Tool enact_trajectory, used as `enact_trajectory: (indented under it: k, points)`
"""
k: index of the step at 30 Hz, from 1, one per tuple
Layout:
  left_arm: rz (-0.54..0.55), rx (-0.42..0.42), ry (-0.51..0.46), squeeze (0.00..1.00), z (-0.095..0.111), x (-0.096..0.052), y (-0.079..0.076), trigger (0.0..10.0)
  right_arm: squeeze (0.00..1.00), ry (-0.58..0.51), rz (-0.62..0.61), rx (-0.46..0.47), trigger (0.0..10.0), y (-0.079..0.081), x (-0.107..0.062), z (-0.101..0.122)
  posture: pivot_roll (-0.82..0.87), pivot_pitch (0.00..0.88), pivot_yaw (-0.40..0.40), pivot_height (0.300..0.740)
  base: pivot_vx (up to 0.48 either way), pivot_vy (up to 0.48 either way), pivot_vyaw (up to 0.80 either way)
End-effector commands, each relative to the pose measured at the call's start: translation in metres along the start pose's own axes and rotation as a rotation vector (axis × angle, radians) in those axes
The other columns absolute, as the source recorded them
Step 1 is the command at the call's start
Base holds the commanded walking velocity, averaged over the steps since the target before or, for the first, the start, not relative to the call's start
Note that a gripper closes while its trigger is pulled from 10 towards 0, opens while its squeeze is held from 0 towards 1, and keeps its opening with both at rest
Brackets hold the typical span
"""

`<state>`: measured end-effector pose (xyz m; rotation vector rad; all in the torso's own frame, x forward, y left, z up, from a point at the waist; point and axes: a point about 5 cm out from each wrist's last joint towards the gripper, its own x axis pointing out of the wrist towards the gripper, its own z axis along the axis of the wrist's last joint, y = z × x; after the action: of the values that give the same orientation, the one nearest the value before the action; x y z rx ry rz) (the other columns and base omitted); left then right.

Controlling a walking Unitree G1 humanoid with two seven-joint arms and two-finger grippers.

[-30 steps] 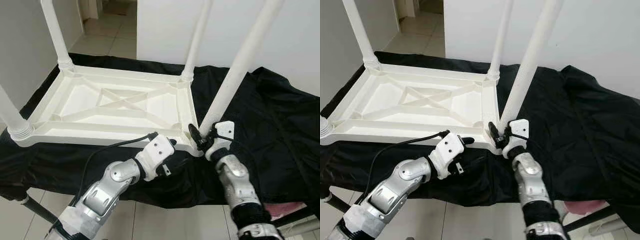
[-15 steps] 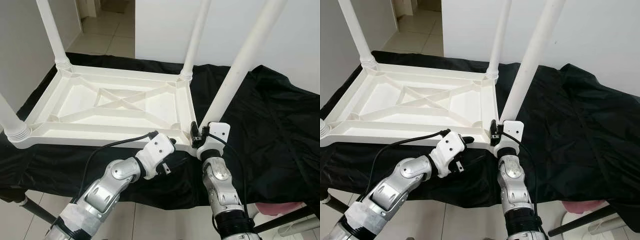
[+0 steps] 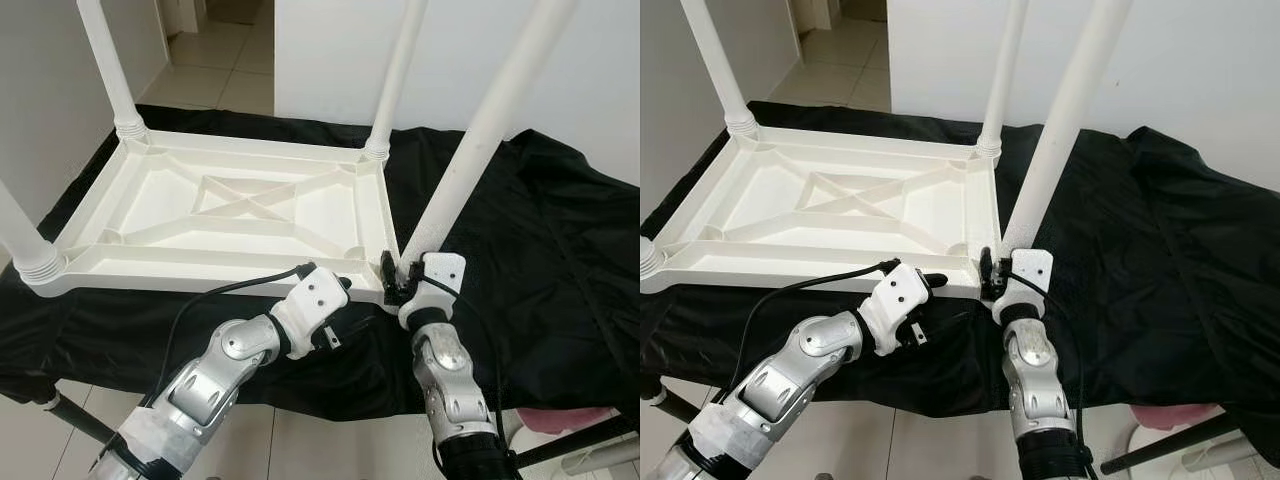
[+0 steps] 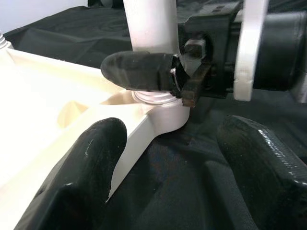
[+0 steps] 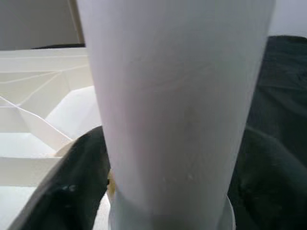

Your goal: Building children table

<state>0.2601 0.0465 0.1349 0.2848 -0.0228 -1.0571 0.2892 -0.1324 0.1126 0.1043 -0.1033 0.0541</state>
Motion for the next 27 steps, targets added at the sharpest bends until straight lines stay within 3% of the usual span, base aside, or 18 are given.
enact_trajectory:
  k: [1, 8, 9, 10, 11, 27]
  points:
    - [-0.115, 0.018, 0.003, 0.0, 0.001, 0.0, -0.001, 10.0, 1.0, -0.008, 0.03, -0.003, 10.0, -0.004, -0.003, 0.002, -0.01, 0.0, -0.086, 0.74, 0.0, 0.0, 0.0]
    - [-0.084, 0.023, -0.008, 0.0, 0.005, 0.001, 0.01, 10.0, 1.0, -0.009, 0.077, -0.03, 10.0, -0.012, -0.007, 0.0, 0.01, 0.0, -0.107, 0.74, 0.0, 0.0, 0.0]
    - [-0.084, 0.027, -0.009, 0.0, 0.006, 0.001, 0.01, 10.0, 0.71, -0.007, 0.088, -0.031, 10.0, -0.013, -0.008, 0.0, 0.01, 0.0, -0.11, 0.74, 0.0, 0.0, 0.0]
    - [-0.085, 0.029, -0.01, 0.0, 0.006, 0.001, 0.01, 10.0, 0.71, -0.005, 0.095, -0.032, 10.0, -0.014, -0.008, -0.001, 0.01, 0.0, -0.11, 0.74, 0.0, 0.0, 0.0]
    - [-0.087, 0.029, -0.012, 0.0, 0.007, 0.001, 0.009, 10.0, 0.0, -0.008, 0.116, -0.032, 10.0, -0.014, -0.008, 0.0, 0.01, 0.0, -0.111, 0.74, 0.0, 0.0, 0.0]
    - [-0.179, 0.011, -0.055, 0.0, 0.012, 0.006, -0.011, 10.0, 0.0, -0.042, 0.343, -0.032, 10.0, -0.025, 0.001, 0.009, 0.02, 0.0, -0.103, 0.74, 0.0, 0.0, 0.0]
